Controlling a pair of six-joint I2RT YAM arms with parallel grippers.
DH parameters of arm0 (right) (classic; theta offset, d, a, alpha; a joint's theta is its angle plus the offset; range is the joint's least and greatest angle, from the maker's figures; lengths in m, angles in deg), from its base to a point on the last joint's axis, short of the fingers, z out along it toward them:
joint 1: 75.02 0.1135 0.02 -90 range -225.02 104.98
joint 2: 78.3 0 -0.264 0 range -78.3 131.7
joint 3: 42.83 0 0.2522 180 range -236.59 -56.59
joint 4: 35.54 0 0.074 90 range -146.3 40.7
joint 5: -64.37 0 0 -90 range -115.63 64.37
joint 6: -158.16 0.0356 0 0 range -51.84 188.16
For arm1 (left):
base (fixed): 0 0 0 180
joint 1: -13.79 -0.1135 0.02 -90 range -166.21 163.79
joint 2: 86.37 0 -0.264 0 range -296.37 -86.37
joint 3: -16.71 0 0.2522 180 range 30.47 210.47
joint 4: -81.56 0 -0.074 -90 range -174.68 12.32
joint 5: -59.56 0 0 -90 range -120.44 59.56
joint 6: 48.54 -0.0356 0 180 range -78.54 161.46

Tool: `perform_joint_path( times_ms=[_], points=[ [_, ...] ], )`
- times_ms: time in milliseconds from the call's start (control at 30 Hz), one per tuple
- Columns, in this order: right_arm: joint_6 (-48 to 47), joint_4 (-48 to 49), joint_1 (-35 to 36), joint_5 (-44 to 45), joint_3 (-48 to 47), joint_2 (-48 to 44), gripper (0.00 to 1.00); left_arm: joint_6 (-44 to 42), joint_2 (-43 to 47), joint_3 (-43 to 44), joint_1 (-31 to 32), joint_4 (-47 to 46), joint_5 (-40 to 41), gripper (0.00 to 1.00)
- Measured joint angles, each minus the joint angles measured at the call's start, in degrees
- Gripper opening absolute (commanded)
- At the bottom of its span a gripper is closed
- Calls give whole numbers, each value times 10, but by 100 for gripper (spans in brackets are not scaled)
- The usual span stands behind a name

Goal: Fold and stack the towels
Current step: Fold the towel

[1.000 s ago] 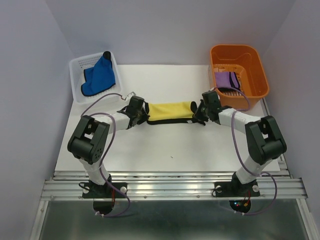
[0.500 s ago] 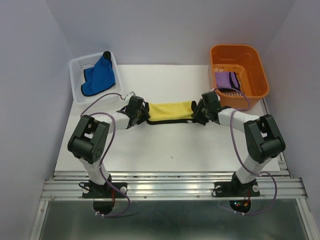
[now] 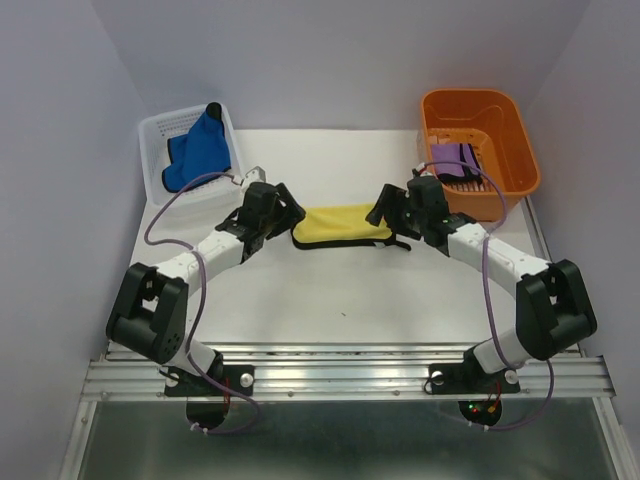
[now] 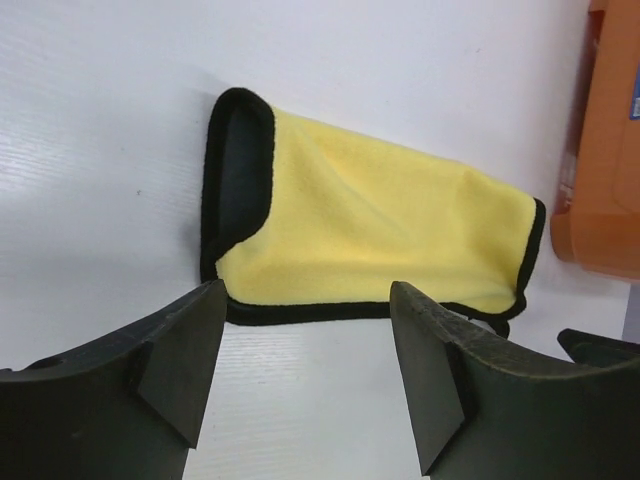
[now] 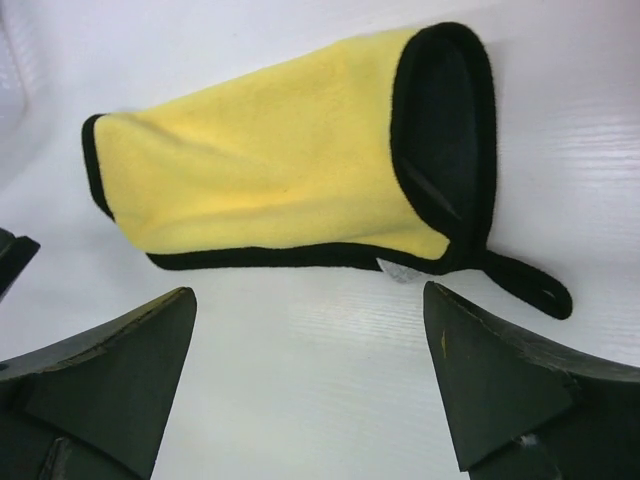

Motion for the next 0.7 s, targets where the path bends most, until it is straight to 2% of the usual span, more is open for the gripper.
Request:
perform_joint_path(
  times_ms=[133, 333, 533, 700],
  points=[
    [-26, 5, 7, -34, -1, -3, 100, -12, 10, 16, 8, 2, -10, 78],
    [-66, 4, 25, -53, -60, 81, 100, -22, -66, 85, 12, -4, -48, 78],
    [-91, 2, 34, -39, -137, 167, 100, -26, -169, 144, 15, -4, -66, 77],
    [-96, -2, 35, 2, -160, 213, 100, -27, -210, 149, 8, 3, -67, 76]
  ],
)
